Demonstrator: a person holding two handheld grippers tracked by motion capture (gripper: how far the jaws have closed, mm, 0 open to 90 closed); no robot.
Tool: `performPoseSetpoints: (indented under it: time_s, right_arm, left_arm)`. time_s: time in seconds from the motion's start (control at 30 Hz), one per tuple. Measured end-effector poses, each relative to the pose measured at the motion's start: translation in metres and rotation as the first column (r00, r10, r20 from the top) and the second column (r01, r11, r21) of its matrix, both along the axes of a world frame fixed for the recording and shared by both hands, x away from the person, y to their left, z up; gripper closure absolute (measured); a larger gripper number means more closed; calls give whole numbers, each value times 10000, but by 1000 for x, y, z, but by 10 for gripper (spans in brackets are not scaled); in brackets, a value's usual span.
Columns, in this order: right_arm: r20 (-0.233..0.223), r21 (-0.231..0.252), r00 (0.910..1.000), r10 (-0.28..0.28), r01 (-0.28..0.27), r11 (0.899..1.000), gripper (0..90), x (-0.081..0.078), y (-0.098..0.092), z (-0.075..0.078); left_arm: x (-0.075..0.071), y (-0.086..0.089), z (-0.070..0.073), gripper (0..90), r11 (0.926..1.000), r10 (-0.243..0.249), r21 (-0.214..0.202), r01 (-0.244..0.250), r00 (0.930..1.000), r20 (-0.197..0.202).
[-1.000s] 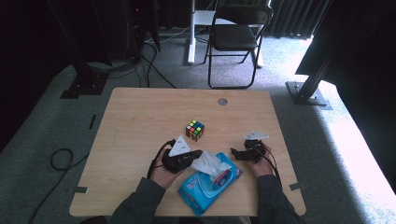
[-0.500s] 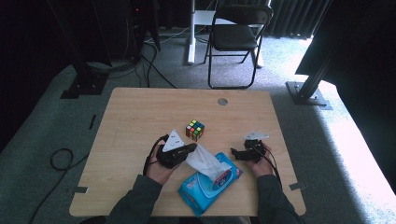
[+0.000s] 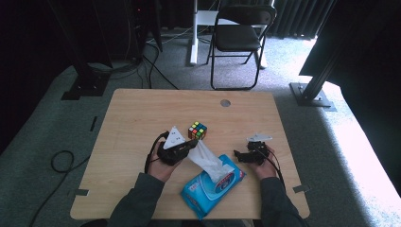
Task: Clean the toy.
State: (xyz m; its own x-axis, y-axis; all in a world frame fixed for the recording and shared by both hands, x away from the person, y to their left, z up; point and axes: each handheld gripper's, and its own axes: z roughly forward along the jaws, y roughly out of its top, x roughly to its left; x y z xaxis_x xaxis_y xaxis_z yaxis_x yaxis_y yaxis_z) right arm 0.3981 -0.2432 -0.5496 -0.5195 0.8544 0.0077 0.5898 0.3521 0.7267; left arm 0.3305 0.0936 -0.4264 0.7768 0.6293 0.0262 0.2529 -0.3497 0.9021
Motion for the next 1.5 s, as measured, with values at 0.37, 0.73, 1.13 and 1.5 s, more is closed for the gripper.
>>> performPoseSetpoints:
  time_s: [0.37,0.73,1.13,1.5]
  right_arm:
    - [-3,0,10000,-2,2,10000,153,0,0,0]
    - [-7,-3,10000,1,-1,10000,153,0,0,0]
    - [-9,10,10000,-16,16,10000,153,0,0,0]
    - [1,-4,10000,5,-5,10000,153,0,0,0]
  left_arm:
    - [11,13,23,900,9975,553,-449,-537,9978,352]
    - [26,17,24,900,9958,916,-50,-915,9950,397]
    - [43,29,-9,899,9865,1573,523,-1552,9867,-406]
    - [59,35,-52,847,9721,2140,1281,-1963,9662,-1435]
